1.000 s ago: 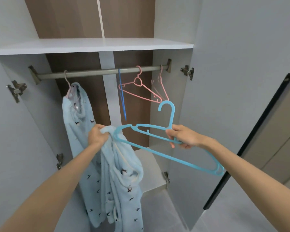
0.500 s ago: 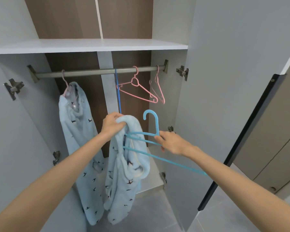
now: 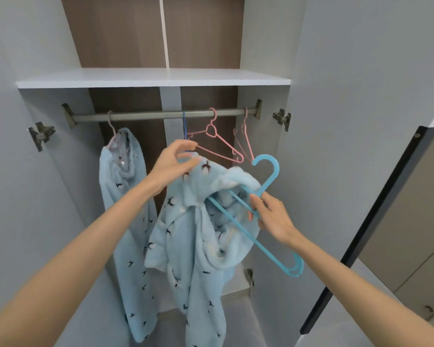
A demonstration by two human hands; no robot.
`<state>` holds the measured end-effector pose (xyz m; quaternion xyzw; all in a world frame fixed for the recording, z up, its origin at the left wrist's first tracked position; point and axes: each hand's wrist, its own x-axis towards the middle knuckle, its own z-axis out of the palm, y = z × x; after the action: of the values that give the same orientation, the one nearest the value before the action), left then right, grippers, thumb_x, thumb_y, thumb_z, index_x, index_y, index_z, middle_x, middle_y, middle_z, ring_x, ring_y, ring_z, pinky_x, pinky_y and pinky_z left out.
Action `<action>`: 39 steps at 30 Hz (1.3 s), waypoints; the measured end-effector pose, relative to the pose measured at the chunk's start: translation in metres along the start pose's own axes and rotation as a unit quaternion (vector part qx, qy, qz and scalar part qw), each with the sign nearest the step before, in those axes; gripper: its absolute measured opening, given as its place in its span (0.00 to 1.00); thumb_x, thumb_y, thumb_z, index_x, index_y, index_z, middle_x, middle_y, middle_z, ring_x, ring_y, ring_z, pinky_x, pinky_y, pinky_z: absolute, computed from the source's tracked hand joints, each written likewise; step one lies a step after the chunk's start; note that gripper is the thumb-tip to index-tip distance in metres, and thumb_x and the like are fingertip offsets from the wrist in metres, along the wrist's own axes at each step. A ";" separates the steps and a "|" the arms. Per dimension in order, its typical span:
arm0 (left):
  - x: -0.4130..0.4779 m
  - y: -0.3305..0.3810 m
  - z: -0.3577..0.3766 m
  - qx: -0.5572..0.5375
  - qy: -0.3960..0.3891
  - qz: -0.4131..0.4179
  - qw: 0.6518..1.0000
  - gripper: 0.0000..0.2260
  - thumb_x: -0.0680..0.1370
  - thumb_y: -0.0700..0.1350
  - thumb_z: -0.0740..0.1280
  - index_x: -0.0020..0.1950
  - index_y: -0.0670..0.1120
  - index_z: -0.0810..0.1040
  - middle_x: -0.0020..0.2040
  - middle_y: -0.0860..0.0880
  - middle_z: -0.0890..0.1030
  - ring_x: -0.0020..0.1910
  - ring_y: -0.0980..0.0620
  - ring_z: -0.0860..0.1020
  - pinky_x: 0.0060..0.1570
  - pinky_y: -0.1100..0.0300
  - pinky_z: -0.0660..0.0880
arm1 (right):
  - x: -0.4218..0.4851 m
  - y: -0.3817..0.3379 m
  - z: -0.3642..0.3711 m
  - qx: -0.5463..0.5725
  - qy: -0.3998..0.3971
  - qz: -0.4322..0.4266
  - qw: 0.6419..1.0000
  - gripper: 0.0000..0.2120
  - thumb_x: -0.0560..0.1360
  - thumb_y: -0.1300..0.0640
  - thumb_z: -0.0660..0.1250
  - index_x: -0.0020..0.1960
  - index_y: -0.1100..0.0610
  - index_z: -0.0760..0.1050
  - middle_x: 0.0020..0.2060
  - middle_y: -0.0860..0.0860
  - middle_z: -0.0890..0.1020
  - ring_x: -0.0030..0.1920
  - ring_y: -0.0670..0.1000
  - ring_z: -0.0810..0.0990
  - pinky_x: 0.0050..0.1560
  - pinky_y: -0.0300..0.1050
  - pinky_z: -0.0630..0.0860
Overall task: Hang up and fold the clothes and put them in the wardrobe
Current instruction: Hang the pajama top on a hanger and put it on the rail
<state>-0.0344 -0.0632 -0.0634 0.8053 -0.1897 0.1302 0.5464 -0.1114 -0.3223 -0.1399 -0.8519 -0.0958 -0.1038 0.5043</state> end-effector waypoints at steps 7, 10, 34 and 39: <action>0.007 -0.039 -0.004 0.120 -0.022 -0.012 0.992 0.29 0.74 0.50 0.72 0.71 0.52 0.64 0.61 0.59 0.71 0.59 0.59 0.72 0.54 0.66 0.70 | -0.001 -0.001 -0.020 0.072 0.064 -0.020 0.995 0.18 0.81 0.47 0.57 0.37 0.55 0.66 0.29 0.52 0.80 0.26 0.47 0.67 0.27 0.38 0.67; 0.019 -0.037 0.001 0.158 0.048 -0.008 0.986 0.10 0.80 0.49 0.64 0.59 0.47 0.72 0.49 0.54 0.75 0.48 0.55 0.74 0.44 0.62 0.71 | 0.001 -0.008 -0.029 0.073 0.080 -0.032 0.994 0.20 0.81 0.47 0.57 0.38 0.60 0.67 0.30 0.53 0.80 0.25 0.47 0.67 0.26 0.37 0.66; 0.009 -0.008 -0.011 0.269 -0.002 0.012 0.963 0.10 0.79 0.54 0.64 0.50 0.47 0.74 0.45 0.51 0.77 0.42 0.53 0.76 0.43 0.57 0.73 | 0.038 -0.053 -0.026 0.209 0.081 -0.025 0.974 0.16 0.83 0.48 0.55 0.40 0.56 0.65 0.31 0.54 0.78 0.23 0.44 0.64 0.23 0.35 0.62; 0.022 0.017 -0.019 0.181 0.172 0.092 0.964 0.22 0.79 0.58 0.62 0.69 0.49 0.64 0.64 0.48 0.70 0.62 0.50 0.71 0.60 0.53 0.71 | 0.039 -0.056 -0.030 0.176 0.066 -0.046 0.981 0.17 0.83 0.48 0.56 0.41 0.58 0.65 0.29 0.54 0.78 0.23 0.45 0.63 0.24 0.35 0.63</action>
<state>-0.0225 -0.0547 -0.0329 0.8352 -0.1397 0.3485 0.4019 -0.0918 -0.3197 -0.0680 -0.7361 -0.1176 -0.1645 0.6459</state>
